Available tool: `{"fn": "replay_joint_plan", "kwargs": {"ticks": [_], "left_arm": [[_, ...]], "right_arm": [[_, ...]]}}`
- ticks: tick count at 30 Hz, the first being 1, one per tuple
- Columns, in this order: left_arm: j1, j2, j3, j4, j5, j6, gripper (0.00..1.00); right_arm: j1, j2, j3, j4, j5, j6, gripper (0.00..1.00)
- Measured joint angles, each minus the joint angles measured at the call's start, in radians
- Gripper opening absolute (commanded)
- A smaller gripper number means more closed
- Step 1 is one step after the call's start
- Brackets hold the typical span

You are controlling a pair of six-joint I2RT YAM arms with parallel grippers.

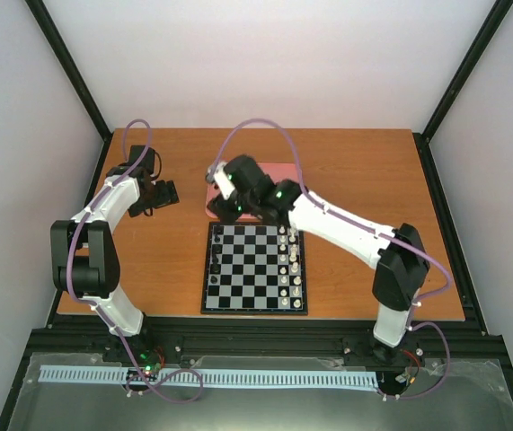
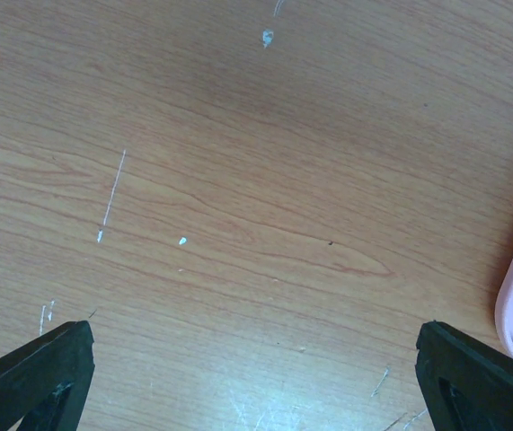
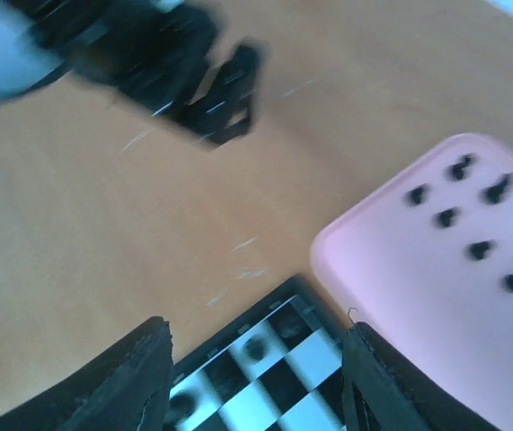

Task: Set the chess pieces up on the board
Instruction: Pick up the chess piece from the storage box.

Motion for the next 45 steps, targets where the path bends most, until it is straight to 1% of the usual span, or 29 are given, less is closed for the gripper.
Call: {"fn": "replay_joint_plan", "kwargs": {"ticks": [5, 10, 13, 16, 18, 22, 30, 40, 45], "left_arm": [[0.0, 0.0, 0.0, 0.0, 0.011, 0.0, 1.0], [0.0, -0.005, 0.0, -0.001, 0.019, 0.0, 1.0], [0.0, -0.017, 0.0, -0.001, 0.022, 0.0, 1.0], [0.0, -0.027, 0.0, -0.001, 0.027, 0.0, 1.0], [0.0, -0.031, -0.002, 0.0, 0.03, -0.001, 1.0], [0.0, -0.043, -0.014, 0.001, 0.036, -0.001, 1.0], [0.0, -0.044, -0.027, 0.001, 0.044, -0.001, 1.0], [0.0, -0.045, -0.037, 0.001, 0.048, -0.002, 1.0], [0.0, -0.045, -0.037, 0.0, 0.049, -0.002, 1.0]], "right_arm": [[-0.135, 0.145, 0.199, -0.033, 0.038, 0.024, 0.62], [-0.229, 0.404, 0.472, -0.09, 0.067, 0.042, 0.62], [-0.267, 0.596, 0.707, -0.138, 0.079, 0.042, 0.61], [-0.293, 0.727, 0.852, -0.162, 0.08, 0.045, 0.6], [-0.304, 0.769, 0.88, -0.163, 0.074, 0.049, 0.57], [-0.322, 0.813, 0.886, -0.151, 0.052, 0.048, 0.56], [-0.329, 0.874, 0.89, -0.105, 0.019, 0.049, 0.55], [-0.328, 0.937, 0.911, -0.037, 0.019, 0.063, 0.48], [-0.332, 0.961, 0.93, -0.013, 0.018, 0.069, 0.47]]}}
